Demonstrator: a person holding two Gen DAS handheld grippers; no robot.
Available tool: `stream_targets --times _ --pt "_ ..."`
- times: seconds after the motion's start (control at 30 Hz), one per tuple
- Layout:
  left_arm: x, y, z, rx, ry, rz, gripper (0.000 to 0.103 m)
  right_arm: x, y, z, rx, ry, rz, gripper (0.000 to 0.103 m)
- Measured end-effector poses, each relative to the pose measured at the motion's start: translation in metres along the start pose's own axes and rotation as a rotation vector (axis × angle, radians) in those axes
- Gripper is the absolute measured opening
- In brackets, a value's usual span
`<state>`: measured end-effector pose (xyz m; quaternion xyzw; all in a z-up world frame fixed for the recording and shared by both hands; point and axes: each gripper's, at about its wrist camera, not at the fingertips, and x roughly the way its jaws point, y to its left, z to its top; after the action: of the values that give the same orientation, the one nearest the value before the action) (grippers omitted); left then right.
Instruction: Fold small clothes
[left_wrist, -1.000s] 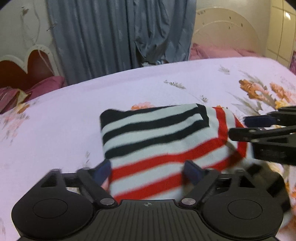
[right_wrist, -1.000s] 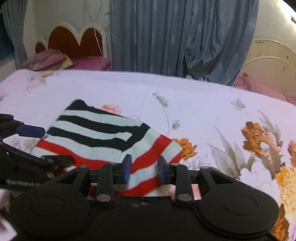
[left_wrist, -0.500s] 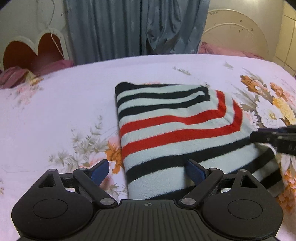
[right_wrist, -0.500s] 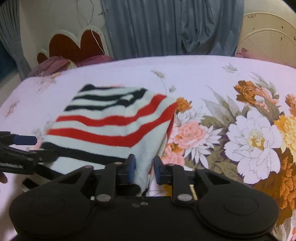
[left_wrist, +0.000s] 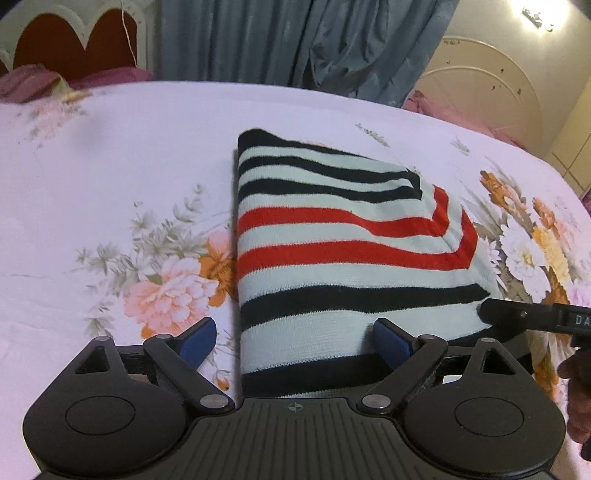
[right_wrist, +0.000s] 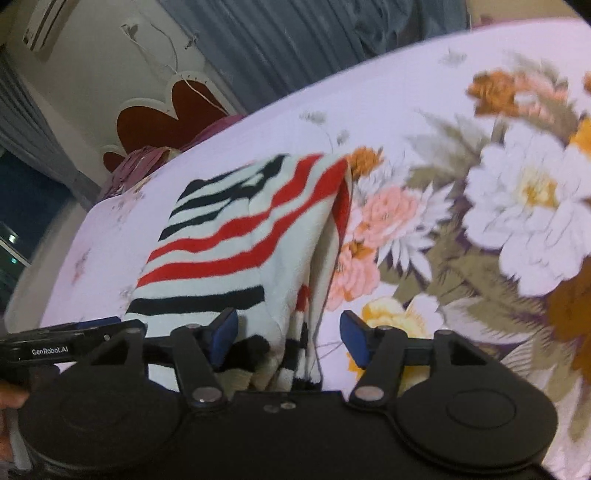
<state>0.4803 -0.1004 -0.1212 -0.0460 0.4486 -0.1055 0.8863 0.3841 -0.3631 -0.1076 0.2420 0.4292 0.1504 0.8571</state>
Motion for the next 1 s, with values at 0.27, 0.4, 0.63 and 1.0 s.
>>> stream_targets --times 0.27,0.4,0.63,1.0 --pt "0.013 0.006 0.001 -0.041 0.025 -0.085 0.090 0.016 -0.003 0.003 0.020 0.035 0.063 0.058" --pt "0.021 0.009 0.005 -0.077 0.044 -0.114 0.091 0.020 -0.009 0.008 0.055 0.046 0.113 0.058" --pt "0.031 0.013 0.013 -0.090 0.056 -0.147 0.091 0.019 -0.021 0.015 0.102 0.055 0.147 0.050" --pt "0.042 0.016 0.017 -0.088 0.079 -0.182 0.092 0.022 -0.038 0.023 0.198 0.099 0.203 0.065"
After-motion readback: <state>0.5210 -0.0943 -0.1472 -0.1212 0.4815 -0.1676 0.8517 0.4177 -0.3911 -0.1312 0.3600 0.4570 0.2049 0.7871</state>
